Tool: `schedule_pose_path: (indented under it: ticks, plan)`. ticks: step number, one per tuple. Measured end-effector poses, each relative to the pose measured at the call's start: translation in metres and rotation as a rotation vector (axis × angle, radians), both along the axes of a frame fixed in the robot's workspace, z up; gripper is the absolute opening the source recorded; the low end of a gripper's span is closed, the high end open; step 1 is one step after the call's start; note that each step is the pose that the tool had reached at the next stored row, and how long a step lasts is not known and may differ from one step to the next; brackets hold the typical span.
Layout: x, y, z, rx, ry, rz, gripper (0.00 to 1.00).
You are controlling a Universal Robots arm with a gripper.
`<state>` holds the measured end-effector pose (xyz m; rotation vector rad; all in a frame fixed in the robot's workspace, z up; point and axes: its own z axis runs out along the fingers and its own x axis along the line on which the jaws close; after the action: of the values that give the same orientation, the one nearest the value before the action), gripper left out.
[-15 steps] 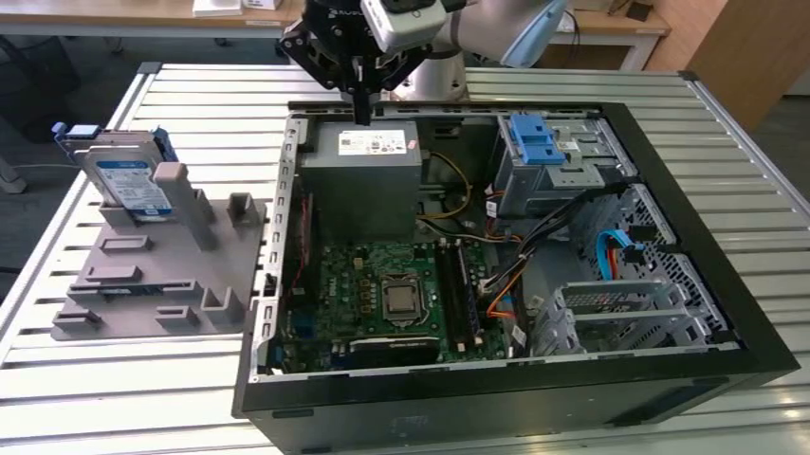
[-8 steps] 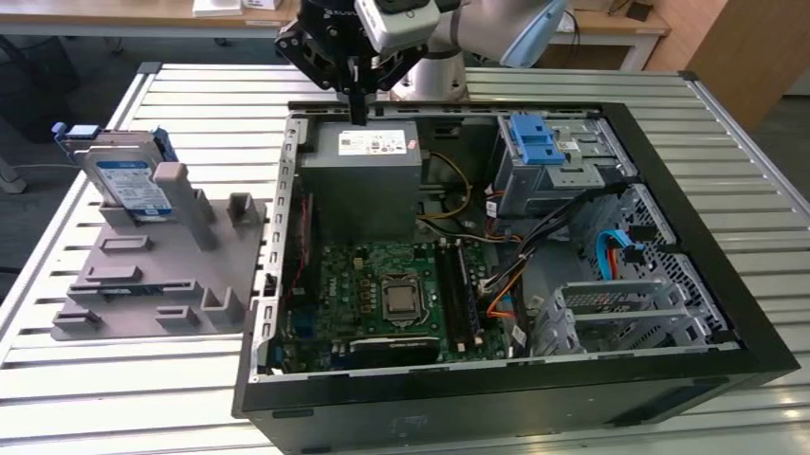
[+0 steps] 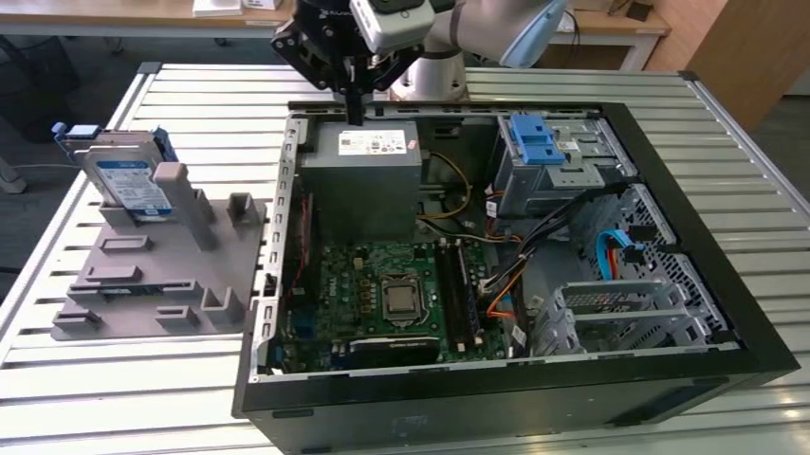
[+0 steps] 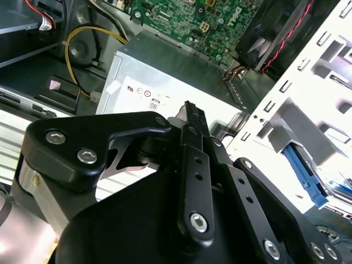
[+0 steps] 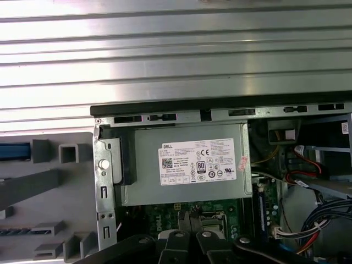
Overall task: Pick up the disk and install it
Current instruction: 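Reach for the disk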
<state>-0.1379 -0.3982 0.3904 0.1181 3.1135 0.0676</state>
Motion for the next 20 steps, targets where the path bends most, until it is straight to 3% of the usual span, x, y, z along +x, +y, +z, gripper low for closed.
schedule_pose_path:
  ticks: [20]
  plan:
    - [-0.0042,0.0001,-0.0024,0.0,0.0062,0.0,0.11]
